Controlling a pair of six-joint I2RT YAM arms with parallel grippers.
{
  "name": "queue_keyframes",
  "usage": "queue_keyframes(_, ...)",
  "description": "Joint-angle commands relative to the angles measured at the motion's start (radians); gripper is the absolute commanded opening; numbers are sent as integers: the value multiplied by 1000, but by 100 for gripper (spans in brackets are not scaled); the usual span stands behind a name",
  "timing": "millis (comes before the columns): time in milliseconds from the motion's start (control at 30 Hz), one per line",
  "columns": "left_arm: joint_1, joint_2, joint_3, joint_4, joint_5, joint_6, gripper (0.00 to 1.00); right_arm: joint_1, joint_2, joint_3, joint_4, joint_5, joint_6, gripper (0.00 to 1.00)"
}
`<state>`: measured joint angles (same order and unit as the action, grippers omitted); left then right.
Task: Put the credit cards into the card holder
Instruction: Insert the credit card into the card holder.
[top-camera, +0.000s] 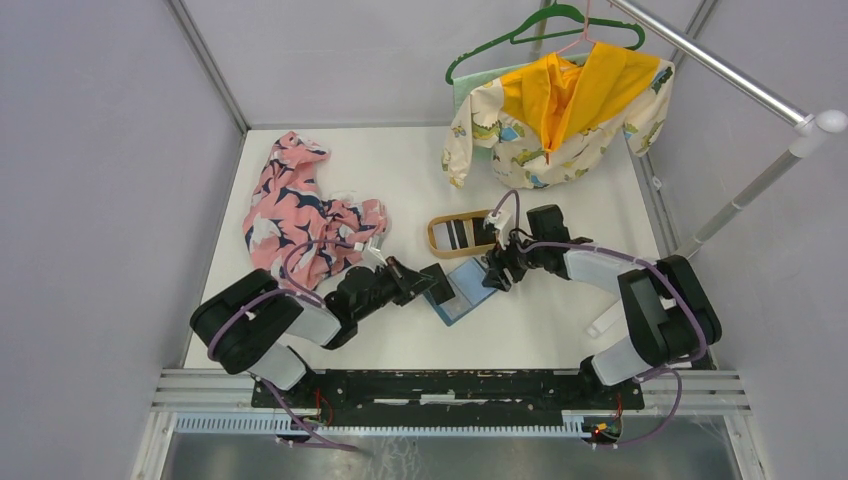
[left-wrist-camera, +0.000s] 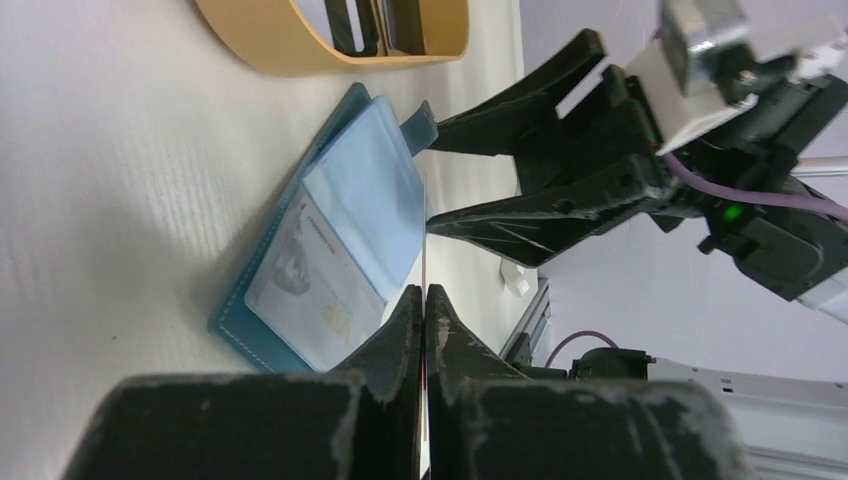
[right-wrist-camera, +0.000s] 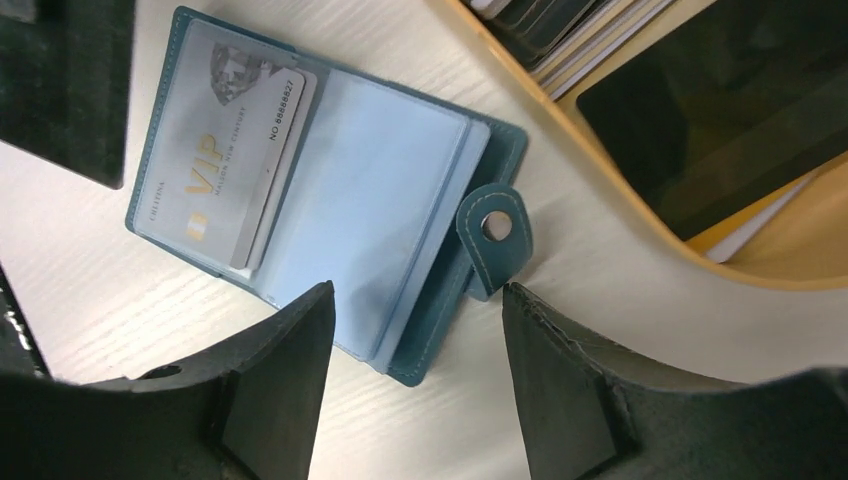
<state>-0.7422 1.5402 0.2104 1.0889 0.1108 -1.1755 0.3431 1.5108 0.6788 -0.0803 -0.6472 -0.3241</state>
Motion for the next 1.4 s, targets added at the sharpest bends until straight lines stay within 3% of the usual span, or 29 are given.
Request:
queue_keyframes(0,-48,-54,0,-36,-148,-47,2,-2,43,-16,73,-60,142,67)
queue_keyframes(300,-102,-42,1,-47,-227,-84,2,0,59,-65,29,-128,156,38)
queue_keyframes(367,-119,-40,-23,-9,-245,-94,2,18,-5,-150,114,-174,221,35)
queue_keyframes(567,-131,-45,-83,62,-250,-85,2,77,-78,-176,148,-202,213,37)
queue_keyframes(767,-122,-33,-80,155,-133,74,2,35,-73,8,-142,-64,-62,51)
queue_keyframes(900,-69,-75,5,-12,49,246,2,-4,-156,8,-192,-97,-203,57)
queue_keyframes(1000,-34,-126,48,-173,95,310,2,-3,-210,-5,-190,-144,-284,58)
queue_keyframes(1133,-28,-193,31,-266,17,252,2,11,-256,-91,-76,-177,-383,58)
queue_keyframes(1367,-33,-114,-61,-32,-55,96,2,131,-183,-84,17,-30,-325,55)
